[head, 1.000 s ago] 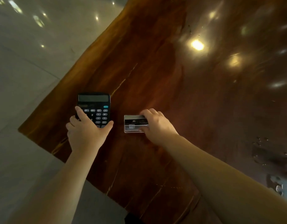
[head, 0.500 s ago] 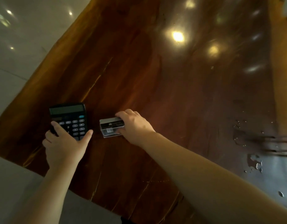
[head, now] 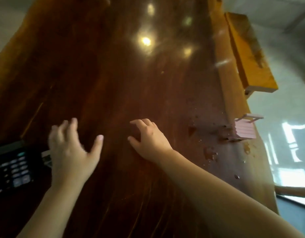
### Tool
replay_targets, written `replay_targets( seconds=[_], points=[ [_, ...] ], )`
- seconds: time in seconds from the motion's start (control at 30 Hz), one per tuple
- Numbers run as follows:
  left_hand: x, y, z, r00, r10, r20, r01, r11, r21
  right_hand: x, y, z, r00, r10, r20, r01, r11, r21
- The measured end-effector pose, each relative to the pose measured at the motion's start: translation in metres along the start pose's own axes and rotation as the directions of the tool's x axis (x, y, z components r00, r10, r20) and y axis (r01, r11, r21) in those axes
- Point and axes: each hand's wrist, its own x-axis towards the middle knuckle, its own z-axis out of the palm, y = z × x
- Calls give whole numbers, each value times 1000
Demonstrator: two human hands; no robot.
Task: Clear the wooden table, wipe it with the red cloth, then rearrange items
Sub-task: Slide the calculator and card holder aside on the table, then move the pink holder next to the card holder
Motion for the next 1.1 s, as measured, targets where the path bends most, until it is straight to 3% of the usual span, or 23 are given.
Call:
replay_targets(
  seconds=[0.2, 0.4, 0.53, 0.7, 1.1],
  points=[
    [-15, 123, 47, 924, 235, 302, -235, 971, -38, -36, 82, -63, 972, 132, -193, -148, 986, -71],
    [-33, 198, 93, 817, 374, 439, -402, 915, -31, -78, 157, -114, 871, 278, -404, -337, 938, -80],
    [-43, 223, 118, 779, 309, 546, -414, 907, 78, -97, 198, -134, 772, 371, -517, -499, 857, -131],
    [-56, 226, 141, 750, 160, 642, -369, 907, 205, -97, 232, -142, 694, 522, -496, -642, 761, -97],
    [-62, 199, 136, 785, 192, 588, -368, 909, 195, -85, 239, -134, 666, 561, -492, -584, 802, 123]
  ],
)
